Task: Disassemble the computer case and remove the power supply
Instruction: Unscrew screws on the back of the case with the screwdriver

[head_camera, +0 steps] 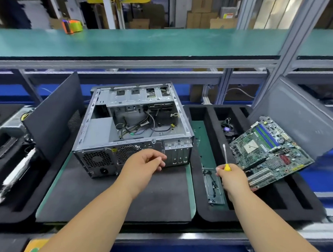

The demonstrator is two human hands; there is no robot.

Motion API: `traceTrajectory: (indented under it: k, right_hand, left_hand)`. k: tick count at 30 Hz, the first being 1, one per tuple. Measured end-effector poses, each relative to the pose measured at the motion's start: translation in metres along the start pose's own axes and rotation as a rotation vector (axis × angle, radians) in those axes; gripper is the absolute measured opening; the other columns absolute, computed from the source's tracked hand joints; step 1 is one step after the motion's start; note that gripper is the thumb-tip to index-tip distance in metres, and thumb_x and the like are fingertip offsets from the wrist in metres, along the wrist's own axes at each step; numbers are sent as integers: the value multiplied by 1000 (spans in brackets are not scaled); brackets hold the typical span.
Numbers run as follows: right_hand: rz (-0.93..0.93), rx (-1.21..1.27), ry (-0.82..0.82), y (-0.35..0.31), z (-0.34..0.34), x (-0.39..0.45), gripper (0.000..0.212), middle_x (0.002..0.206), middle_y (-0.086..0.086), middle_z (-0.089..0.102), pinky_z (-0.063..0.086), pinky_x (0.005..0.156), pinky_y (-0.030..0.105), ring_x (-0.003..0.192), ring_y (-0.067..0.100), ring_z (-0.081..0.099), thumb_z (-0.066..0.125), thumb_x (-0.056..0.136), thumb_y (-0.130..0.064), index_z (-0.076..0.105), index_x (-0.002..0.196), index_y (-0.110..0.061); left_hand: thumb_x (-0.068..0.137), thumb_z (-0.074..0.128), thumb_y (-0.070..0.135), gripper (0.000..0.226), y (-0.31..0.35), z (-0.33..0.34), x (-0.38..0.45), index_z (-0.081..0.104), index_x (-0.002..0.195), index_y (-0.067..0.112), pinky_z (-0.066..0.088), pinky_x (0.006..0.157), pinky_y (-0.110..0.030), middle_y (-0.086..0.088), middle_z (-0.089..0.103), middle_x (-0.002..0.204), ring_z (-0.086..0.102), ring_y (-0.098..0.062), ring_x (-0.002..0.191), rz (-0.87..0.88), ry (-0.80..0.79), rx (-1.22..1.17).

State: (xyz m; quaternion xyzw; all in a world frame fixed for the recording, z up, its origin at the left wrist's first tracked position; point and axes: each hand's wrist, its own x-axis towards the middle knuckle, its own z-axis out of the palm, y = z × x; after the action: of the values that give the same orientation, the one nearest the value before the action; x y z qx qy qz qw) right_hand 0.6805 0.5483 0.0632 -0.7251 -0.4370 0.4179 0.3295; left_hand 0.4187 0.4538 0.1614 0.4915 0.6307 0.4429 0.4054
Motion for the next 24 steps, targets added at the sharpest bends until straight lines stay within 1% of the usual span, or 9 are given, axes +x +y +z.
traceTrajectory:
  k: [3,5,9,12,15,17,19,22,24]
  right_hand:
    - [-24,-3,-9,-4,2,-2,12,65,2,59,40,58,32,54,20,45,61,92,-21,65,82,-15]
    - [-50,-1,-22,-11,6,-10,14,68,3,58,39,60,32,57,21,46,59,93,-23,64,84,-13]
    - [-90,68,-103,-35,28,-42,8,70,4,56,35,54,28,55,19,41,59,92,-20,60,88,-12]
    - [-112,111,-171,-56,51,-73,9,69,2,55,31,50,25,53,16,41,60,91,-20,58,91,-11]
    - [-116,110,-251,-74,75,-102,4,76,1,60,34,47,25,53,14,47,58,93,-20,56,94,-16]
    - [-126,94,-277,-82,89,-119,4,75,1,60,35,46,22,49,11,47,57,93,-21,57,92,-17]
    - [-130,97,-302,-88,104,-134,5,75,1,60,36,43,19,47,11,46,56,94,-20,56,91,-16]
    - [-116,116,-350,-95,126,-156,7,77,3,60,38,42,18,47,14,47,56,95,-19,57,91,-14]
    - [-117,137,-377,-98,139,-169,8,75,3,61,39,41,17,46,15,50,56,95,-19,57,89,-14]
  left_hand:
    - [93,55,6,25,1,-8,-4,73,89,22,47,70,-11,2,72,81,64,-5,72,31,54,-16]
    - [93,55,6,25,1,-16,-6,73,90,23,48,69,-11,2,72,81,65,-5,73,53,75,-3]
    - [91,58,9,25,-5,-37,-2,71,89,30,46,69,-11,8,70,82,63,-3,75,95,138,93]
    - [87,62,10,23,-12,-55,2,67,87,33,43,68,-7,14,64,82,57,-1,75,183,216,202]
    - [84,66,16,23,-20,-80,6,57,94,35,39,75,-10,18,56,91,53,-1,89,297,257,417]
    - [82,68,19,28,-24,-97,11,53,100,35,36,81,-13,20,50,97,48,0,94,364,272,551]
    - [81,70,21,32,-28,-114,17,54,106,33,35,87,-20,17,50,104,46,-6,102,381,271,631]
    - [82,71,27,44,-34,-135,26,51,122,30,34,101,-30,11,51,124,43,-13,117,359,166,782]
    - [85,69,29,52,-37,-145,33,48,133,28,30,107,-31,8,50,133,41,-16,126,359,60,864]
